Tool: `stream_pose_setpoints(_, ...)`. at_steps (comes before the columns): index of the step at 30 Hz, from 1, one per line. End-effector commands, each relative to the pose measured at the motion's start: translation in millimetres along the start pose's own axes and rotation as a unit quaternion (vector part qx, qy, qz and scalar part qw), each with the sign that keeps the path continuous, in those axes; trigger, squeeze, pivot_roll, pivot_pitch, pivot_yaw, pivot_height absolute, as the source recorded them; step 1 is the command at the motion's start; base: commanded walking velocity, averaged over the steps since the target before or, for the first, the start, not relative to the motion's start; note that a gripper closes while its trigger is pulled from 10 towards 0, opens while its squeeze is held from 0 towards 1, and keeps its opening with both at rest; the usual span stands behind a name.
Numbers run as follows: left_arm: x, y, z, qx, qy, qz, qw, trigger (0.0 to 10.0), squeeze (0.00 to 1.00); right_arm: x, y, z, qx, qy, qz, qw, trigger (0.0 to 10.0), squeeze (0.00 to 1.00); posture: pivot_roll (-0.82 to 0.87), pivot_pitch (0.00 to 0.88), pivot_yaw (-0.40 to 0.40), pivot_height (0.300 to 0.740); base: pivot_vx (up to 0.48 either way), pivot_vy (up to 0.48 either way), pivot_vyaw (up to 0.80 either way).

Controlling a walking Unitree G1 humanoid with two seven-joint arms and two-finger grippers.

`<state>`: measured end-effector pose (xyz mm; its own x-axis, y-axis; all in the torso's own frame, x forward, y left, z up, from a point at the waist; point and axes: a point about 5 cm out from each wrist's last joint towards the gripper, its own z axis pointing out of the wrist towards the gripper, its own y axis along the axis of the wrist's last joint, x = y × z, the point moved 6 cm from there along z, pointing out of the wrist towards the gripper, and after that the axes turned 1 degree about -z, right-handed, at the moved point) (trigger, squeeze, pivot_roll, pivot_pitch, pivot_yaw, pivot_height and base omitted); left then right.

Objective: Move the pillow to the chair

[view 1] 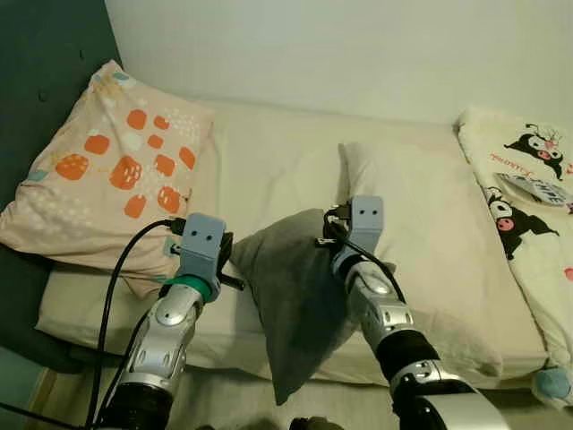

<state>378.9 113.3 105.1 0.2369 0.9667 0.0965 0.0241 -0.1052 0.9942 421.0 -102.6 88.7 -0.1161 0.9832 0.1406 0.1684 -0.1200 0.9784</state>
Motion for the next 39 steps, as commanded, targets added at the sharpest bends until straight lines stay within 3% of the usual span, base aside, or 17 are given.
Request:
stream_pose_setpoints(1, -4.1, -7.4, -1.2, 0.013, -0.010, 0.000, 1.000, 10.0, 0.00, -0.6, -5.6, -3.4, -0.002, -0.006, 0.017, 1.000, 10.0, 0.00, 0.00, 0.037, -0.009, 0.645, 0.000, 0.000, 0.00)
stream_pose_setpoints(20, -1.3, -8.8, 1.6, 0.019, -0.010, 0.007, 1.000, 10.0, 0.00, 1.4, -13.7, -6.9, 0.002, -0.009, 0.030, 1.000, 10.0, 0.00, 0.00, 0.046, -0.011, 0.566, 0.000, 0.000, 0.00)
stream_pose_setpoints(39, -1.7, -9.8, 3.7, 0.018, 0.001, 0.001, 1.000, 10.0, 0.00, 9.6, -3.1, -0.8, -0.001, 0.009, 0.028, 1.000, 10.0, 0.00, -0.01, 0.040, -0.040, 0.566, 0.000, 0.000, 0.00)
